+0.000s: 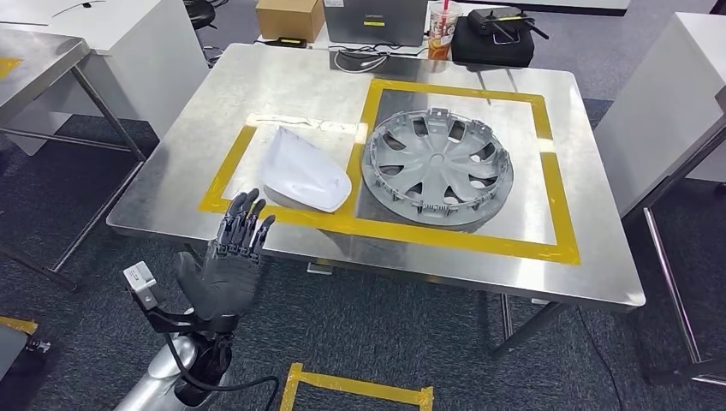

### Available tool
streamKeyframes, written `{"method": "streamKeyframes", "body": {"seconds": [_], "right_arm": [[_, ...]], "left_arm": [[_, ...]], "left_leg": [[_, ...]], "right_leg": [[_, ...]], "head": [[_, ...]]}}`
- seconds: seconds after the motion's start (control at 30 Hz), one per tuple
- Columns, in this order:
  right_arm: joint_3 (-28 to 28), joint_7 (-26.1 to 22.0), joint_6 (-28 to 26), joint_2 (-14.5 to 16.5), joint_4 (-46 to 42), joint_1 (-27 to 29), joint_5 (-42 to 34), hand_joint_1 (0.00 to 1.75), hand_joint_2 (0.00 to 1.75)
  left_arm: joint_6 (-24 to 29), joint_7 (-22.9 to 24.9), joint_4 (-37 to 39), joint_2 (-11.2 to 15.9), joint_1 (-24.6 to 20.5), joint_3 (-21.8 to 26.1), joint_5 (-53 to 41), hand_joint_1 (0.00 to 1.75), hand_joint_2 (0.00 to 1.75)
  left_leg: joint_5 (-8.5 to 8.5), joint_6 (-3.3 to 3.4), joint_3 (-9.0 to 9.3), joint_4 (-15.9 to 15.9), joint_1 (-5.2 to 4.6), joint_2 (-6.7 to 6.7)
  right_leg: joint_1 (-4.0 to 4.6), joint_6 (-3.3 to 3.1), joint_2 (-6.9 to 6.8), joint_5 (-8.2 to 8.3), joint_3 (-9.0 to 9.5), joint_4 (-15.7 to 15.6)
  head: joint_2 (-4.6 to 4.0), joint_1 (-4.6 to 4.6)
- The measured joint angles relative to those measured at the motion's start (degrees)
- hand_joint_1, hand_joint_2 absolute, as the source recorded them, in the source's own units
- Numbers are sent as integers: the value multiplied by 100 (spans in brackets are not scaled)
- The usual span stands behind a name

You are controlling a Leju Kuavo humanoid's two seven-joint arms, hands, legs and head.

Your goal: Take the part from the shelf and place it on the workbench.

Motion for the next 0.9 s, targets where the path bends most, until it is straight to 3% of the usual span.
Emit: {"method": "streamKeyframes", "body": {"seconds": [0.07, 0.1, 0.2, 0.23, 0.27, 0.3, 0.37, 0.43, 0.47, 0.57, 0.63, 0.7, 0.73, 0.77, 0.8, 0.83, 0.9], "right_arm": [[0, 5, 4, 5, 0, -11, 19, 0, 0], [0, 8, 7, 9, 0, -13, 28, 0, 0], [0, 10, 17, 8, 0, -26, 42, 0, 0], [0, 5, 17, 7, 0, -29, 43, 0, 0], [0, -4, 17, 6, 0, -32, 44, 0, 0], [0, -16, 17, 5, 0, -35, 47, 0, 0], [0, -37, 18, 4, 0, -52, 59, 0, 0], [0, -45, 25, 1, -1, -75, 76, 0, 0], [0, -46, 29, 0, -1, -85, 85, 0, 0], [0, -43, 38, 9, -2, -96, 108, 0, 0], [0, -42, 39, 21, -3, -109, 114, 0, 0], [0, -50, 39, 25, -4, -115, 115, 0, 0], [0, -59, 37, 29, -4, -115, 116, 0, 0], [0, -68, 33, 33, -4, -114, 119, 0, 0], [0, -79, 27, 37, -4, -113, 122, 0, 0], [0, -90, 19, 43, -4, -113, 126, 0, 0], [0, -108, -2, 66, -4, -116, 133, 0, 0]], "left_arm": [[121, -4, -2, -11, 21, 76, -66, 0, 0], [179, -9, -2, -21, 27, 113, -99, 0, 0], [313, -25, -2, -45, 94, 241, -168, 0, 0], [335, -31, -2, -45, 138, 289, -188, 0, 0], [343, -39, -5, -44, 187, 337, -204, 0, 0], [342, -48, -15, -40, 237, 384, -219, 0, 0], [311, -73, -66, -29, 323, 466, -246, 0, 0], [242, -106, -170, -10, 389, 534, -277, 0, 0], [200, -122, -233, -2, 416, 559, -294, 0, 0], [75, -143, -410, 25, 508, 598, -341, 0, 0], [-28, -143, -531, 44, 559, 613, -364, 0, 0], [-132, -140, -641, 48, 579, 619, -377, 0, 0], [-177, -137, -682, 48, 585, 620, -379, 0, 0], [-218, -132, -715, 49, 594, 620, -381, 0, 0], [-266, -127, -749, 49, 603, 620, -382, 0, 0], [-323, -122, -786, 49, 609, 620, -377, 0, 0], [-456, -113, -883, 49, 610, 620, -359, 0, 0]], "left_leg": [[152, 64, -34, -91, 24, 11], [249, 102, -71, -144, 40, 16], [474, 149, -280, -187, 38, 26], [535, 144, -367, -183, 32, 29], [595, 137, -452, -176, 28, 31], [653, 124, -539, -163, 28, 33], [739, 84, -689, -104, 31, 30], [804, 24, -791, -27, 25, 29], [836, -10, -815, -1, 24, 28], [870, -114, -867, 34, 47, 13], [483, -189, -1012, 365, 80, 2], [-100, -258, -1219, 1100, 116, 4], [-262, -280, -1287, 1460, 129, 5], [-300, -291, -1282, 1676, 139, 5], [-227, -290, -1167, 1673, 144, 5], [-95, -277, -940, 1446, 146, 5], [47, -212, -290, 574, 133, 1]], "right_leg": [[0, 39, 0, -12, -53, 16], [6, 22, 2, -144, -123, 138], [-2, -50, 4, -873, -449, 1124], [-8, -29, 3, -1022, -503, 1455], [-16, 18, 3, -1064, -467, 1627], [-23, 80, 2, -1014, -323, 1596], [-40, 163, 2, -846, 261, 871], [-18, 114, 15, -844, 764, 147], [1, 66, 24, -885, 862, -23], [0, -73, 25, -796, 778, -44], [-30, -170, 4, -678, 665, -55], [-27, -206, -8, -558, 541, -50], [-25, -202, -9, -500, 474, -45], [-24, -193, -9, -445, 410, -41], [-23, -180, -8, -393, 341, -37], [-22, -165, -5, -345, 283, -34], [-13, -124, -1, -262, 210, -33]], "head": [[0, 4], [0, 9], [0, 24], [0, 25], [0, 25], [0, 26], [0, 26], [0, 16], [0, 13], [0, 10], [0, 1], [0, -13], [0, -14], [0, -16], [0, -16], [0, -18], [0, -16]]}}
